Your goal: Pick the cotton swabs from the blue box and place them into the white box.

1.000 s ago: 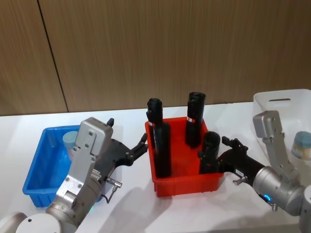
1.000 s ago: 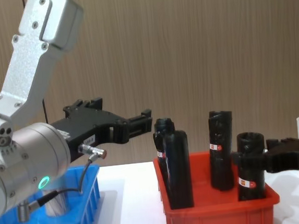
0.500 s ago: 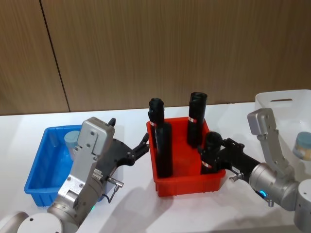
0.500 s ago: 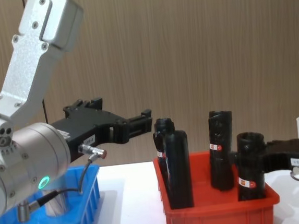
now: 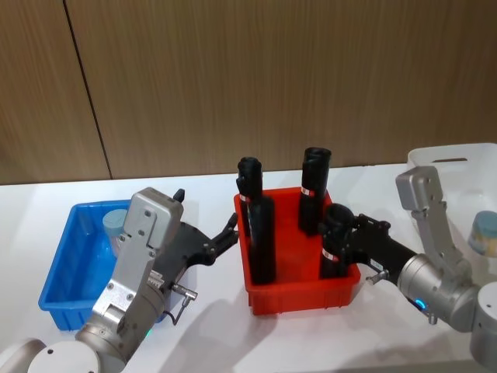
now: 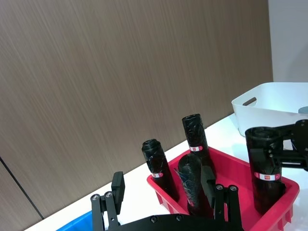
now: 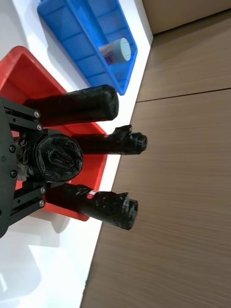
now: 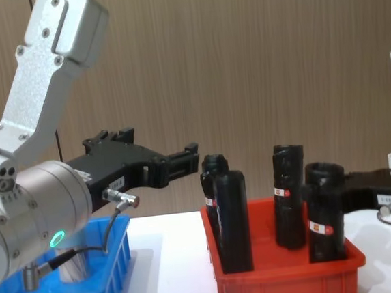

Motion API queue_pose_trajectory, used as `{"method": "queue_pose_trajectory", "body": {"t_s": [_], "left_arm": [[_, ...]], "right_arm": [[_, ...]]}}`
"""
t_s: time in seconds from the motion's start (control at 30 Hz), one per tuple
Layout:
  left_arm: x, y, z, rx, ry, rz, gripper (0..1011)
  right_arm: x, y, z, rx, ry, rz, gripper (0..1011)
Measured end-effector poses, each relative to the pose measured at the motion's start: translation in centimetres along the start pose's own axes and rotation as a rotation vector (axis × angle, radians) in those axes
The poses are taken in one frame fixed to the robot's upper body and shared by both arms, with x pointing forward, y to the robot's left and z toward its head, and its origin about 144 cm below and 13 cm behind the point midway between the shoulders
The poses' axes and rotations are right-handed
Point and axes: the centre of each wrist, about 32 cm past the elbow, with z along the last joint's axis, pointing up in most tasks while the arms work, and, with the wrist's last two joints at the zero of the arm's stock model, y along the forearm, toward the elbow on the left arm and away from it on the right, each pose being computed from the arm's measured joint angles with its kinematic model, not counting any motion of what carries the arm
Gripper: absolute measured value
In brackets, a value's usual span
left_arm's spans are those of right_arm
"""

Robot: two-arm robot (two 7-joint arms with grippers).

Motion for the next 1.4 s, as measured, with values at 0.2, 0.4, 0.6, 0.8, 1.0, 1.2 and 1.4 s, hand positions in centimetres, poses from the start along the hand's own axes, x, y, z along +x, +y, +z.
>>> {"method": "queue_pose_trajectory", "body": {"t_s": [0.2, 0.4, 0.6, 0.8, 1.0, 1.2, 1.4], "left_arm": [[0.0, 0.0, 0.0, 0.000, 0.000, 0.000, 1004], [0.0, 0.0, 0.0, 0.000, 0.000, 0.000, 1004], [0.0, 0.0, 0.0, 0.000, 0.000, 0.000, 1004], [0.0, 0.0, 0.0, 0.000, 0.000, 0.000, 1004], [0.0, 0.0, 0.0, 0.000, 0.000, 0.000, 1004], [0.0, 0.0, 0.0, 0.000, 0.000, 0.000, 1004], [0.0, 0.0, 0.0, 0.000, 0.000, 0.000, 1004]], "right_arm": [[-0.1, -0.3, 1.1, 0.036, -0.024, -0.005, 419], [-0.1, -0.6, 2.5, 0.077, -0.049, -0.014, 392], [0.5, -0.9, 4.9, 0.130, -0.087, -0.040, 364], [1.5, -1.3, 6.6, 0.156, -0.121, -0.085, 359], [3.0, -1.6, 7.8, 0.171, -0.155, -0.149, 359], [4.6, -1.9, 8.3, 0.165, -0.179, -0.217, 360], [6.8, -2.1, 8.6, 0.159, -0.196, -0.298, 360]]}}
